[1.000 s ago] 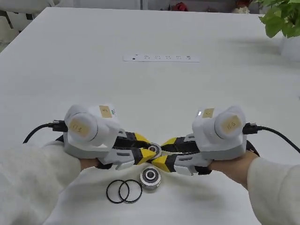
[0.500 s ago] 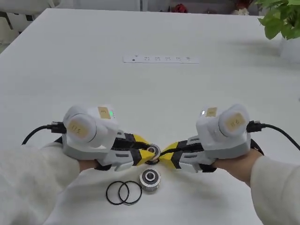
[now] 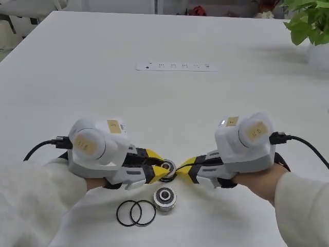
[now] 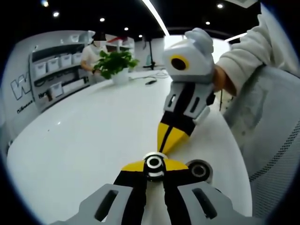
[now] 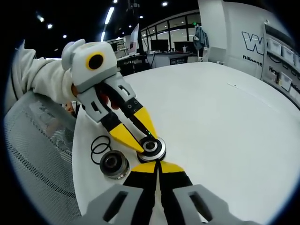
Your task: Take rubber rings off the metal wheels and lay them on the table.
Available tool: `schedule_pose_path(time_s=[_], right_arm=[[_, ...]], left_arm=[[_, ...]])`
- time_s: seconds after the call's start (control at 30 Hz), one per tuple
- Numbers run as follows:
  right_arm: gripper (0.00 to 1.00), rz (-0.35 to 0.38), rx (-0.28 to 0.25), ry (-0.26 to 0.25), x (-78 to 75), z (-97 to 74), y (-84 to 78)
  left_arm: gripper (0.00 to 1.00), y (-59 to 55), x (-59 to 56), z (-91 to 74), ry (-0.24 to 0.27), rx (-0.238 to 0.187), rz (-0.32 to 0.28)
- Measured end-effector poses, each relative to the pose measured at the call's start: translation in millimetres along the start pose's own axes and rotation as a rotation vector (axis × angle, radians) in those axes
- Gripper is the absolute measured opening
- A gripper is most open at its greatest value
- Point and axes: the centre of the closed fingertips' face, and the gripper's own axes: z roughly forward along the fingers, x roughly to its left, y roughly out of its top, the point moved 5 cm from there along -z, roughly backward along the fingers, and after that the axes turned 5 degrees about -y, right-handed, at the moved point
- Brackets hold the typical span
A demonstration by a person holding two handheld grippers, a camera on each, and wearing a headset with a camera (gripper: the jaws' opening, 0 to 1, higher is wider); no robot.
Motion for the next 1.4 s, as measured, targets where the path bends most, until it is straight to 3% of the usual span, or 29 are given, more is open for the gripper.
schedule_pose_path(time_s=[0.27, 0.5, 0.8, 1.4], right_arm=[[0.0, 0.144, -0.004, 0.002, -2.5, -1.6, 0.9], [0.0, 0.384, -0.039, 0.022, -6.3, -4.2, 5.3], [0.0, 0.432, -0.042, 0.036, -4.8, -4.2, 5.1], [0.0, 0.415, -0.04, 0.033, -2.0, -5.2, 8.8]], left_arm=[[0.13, -0.6, 0.5, -1.0, 0.004, -0.002, 0.002], [0.13, -1.1, 1.1, -1.5, 0.008, -0.003, -0.002], [0.13, -1.1, 0.8, -1.3, 0.01, -0.006, -0.007], [0.13, -1.4, 0.7, -1.0, 0.019, -0.015, -0.01]])
